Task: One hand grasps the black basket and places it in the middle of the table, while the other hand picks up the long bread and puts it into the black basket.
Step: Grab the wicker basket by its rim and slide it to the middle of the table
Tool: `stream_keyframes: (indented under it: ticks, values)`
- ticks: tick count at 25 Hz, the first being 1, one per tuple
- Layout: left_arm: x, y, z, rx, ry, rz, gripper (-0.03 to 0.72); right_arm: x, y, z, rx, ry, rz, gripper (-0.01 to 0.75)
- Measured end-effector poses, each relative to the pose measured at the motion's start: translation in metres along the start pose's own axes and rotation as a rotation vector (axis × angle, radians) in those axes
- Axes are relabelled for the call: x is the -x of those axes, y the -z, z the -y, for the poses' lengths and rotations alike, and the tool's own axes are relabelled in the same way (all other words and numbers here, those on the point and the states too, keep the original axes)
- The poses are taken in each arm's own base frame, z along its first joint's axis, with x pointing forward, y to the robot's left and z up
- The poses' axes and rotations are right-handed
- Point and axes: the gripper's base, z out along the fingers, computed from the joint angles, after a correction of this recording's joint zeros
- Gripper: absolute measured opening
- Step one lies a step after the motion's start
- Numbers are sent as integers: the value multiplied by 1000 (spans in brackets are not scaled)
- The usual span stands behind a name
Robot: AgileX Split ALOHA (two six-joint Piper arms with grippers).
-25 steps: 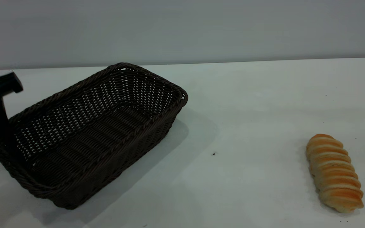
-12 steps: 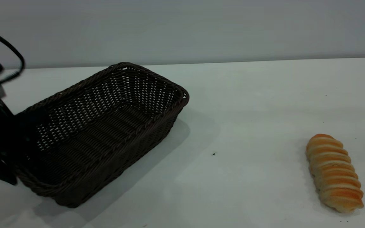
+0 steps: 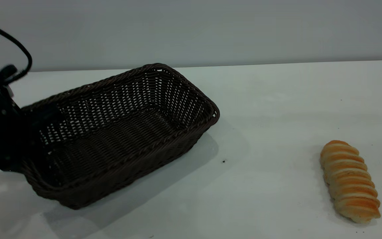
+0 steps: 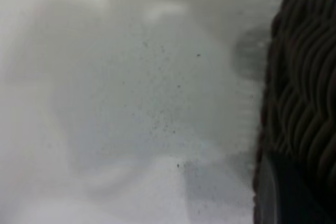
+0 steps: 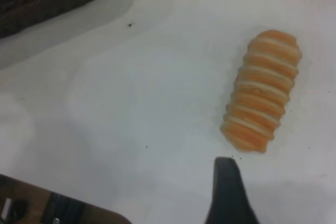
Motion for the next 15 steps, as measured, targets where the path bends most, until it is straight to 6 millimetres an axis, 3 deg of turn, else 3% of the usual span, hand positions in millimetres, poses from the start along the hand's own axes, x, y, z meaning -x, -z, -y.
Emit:
stream_keyframes:
  ticks: [5, 8, 15]
  values:
    - [1, 34, 16, -47, -296, 40, 138, 0, 0, 0, 0, 0, 0, 497]
    - [4, 43, 31, -66, -458, 46, 138, 0, 0, 0, 0, 0, 0, 497]
    - [24, 25, 50, -60, -586, 37, 138, 0, 0, 0, 0, 1, 0, 497]
